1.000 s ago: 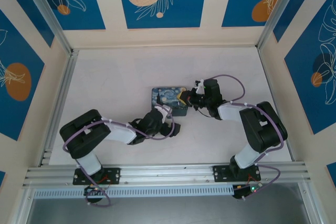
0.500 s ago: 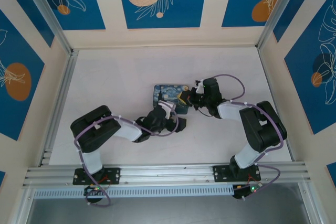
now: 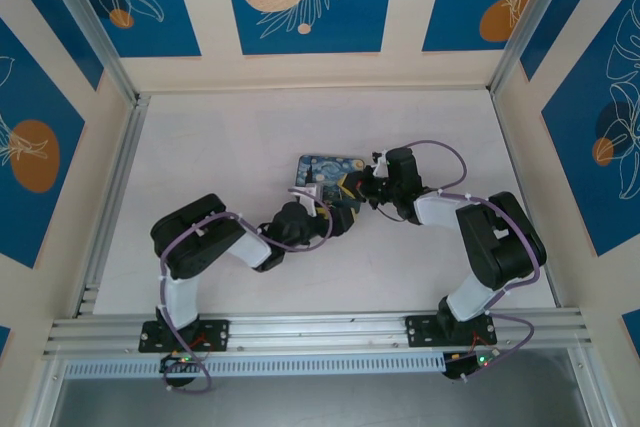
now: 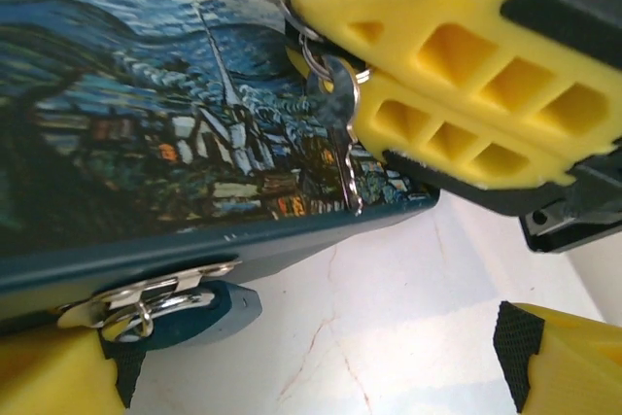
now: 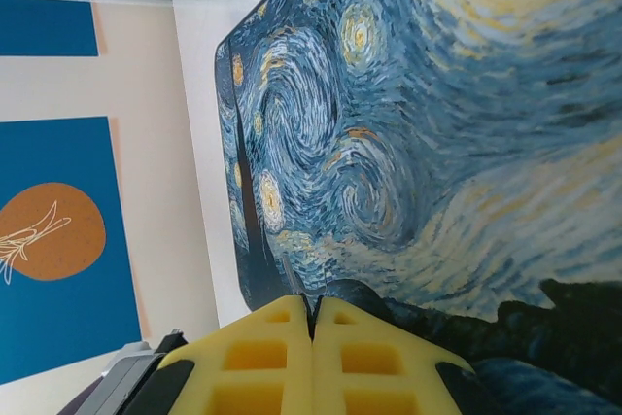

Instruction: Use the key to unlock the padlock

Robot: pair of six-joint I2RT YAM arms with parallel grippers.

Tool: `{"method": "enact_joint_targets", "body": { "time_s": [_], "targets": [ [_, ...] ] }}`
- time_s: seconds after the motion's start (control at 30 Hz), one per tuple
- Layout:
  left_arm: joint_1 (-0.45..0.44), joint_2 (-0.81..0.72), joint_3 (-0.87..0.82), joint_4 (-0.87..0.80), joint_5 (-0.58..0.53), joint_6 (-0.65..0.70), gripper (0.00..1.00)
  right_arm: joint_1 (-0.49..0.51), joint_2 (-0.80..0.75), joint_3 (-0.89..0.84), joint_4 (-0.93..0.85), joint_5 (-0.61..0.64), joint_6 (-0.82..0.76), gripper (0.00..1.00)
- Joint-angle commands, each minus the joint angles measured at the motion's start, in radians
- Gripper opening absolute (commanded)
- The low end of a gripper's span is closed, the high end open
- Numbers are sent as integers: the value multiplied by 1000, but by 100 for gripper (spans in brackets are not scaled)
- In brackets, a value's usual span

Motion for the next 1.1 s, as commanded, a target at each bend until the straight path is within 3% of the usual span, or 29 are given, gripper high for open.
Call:
{"method": "enact_joint_targets", "body": {
  "time_s": [0.0,0.33,0.7,1.07],
  "targets": [
    [3,32,-35,8,-38,-80,91,0,13,2,-20,1,-24,0],
    [-26,32,41,-129,-69,-27,91,0,25,3,-8,-2,-16,0],
    [-41,17,0,79,-68,-149,87,-3,56,6,11,-8,-11,0],
    [-55,140,22,209,-92,-251,85,-11,60,-10,29,-19,-7,0]
  ]
}}
